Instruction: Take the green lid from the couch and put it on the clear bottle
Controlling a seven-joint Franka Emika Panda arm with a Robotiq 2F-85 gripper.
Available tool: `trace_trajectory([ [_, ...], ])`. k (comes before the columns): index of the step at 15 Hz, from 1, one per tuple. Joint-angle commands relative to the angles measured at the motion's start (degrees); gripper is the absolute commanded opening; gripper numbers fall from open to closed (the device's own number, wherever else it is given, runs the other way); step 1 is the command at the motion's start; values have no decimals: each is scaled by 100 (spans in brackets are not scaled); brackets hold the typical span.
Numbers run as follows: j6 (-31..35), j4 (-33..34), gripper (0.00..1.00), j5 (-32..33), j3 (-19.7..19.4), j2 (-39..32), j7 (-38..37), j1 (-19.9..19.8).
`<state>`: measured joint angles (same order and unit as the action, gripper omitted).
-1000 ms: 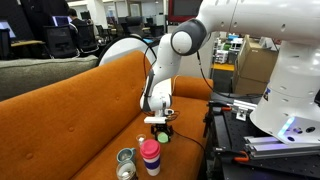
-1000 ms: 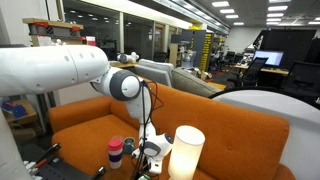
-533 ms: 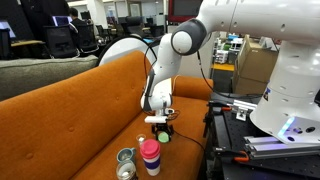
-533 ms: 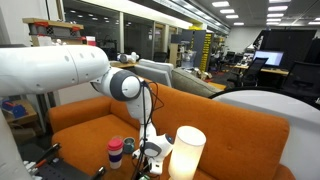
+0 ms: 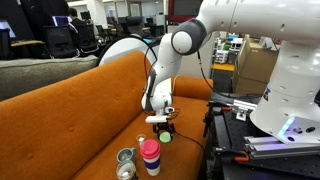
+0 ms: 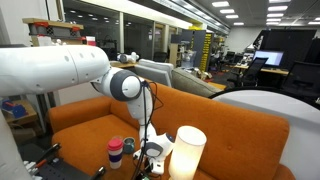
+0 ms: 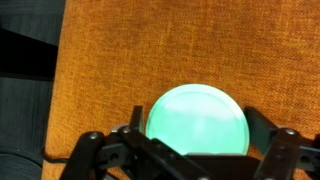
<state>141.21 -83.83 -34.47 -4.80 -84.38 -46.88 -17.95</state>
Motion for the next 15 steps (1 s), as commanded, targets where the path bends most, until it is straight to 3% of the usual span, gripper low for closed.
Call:
trace_trajectory([
  [1, -56, 23, 100, 497, 83, 2, -354, -189],
  [2, -172, 27, 100, 218, -116, 4, -202, 18],
  [4, -82, 16, 100, 653, 84, 4, -439, -214],
  [5, -172, 27, 100, 363, -100, 5, -265, -27],
  [15, -46, 34, 100, 358, -25, 6, -247, -22],
])
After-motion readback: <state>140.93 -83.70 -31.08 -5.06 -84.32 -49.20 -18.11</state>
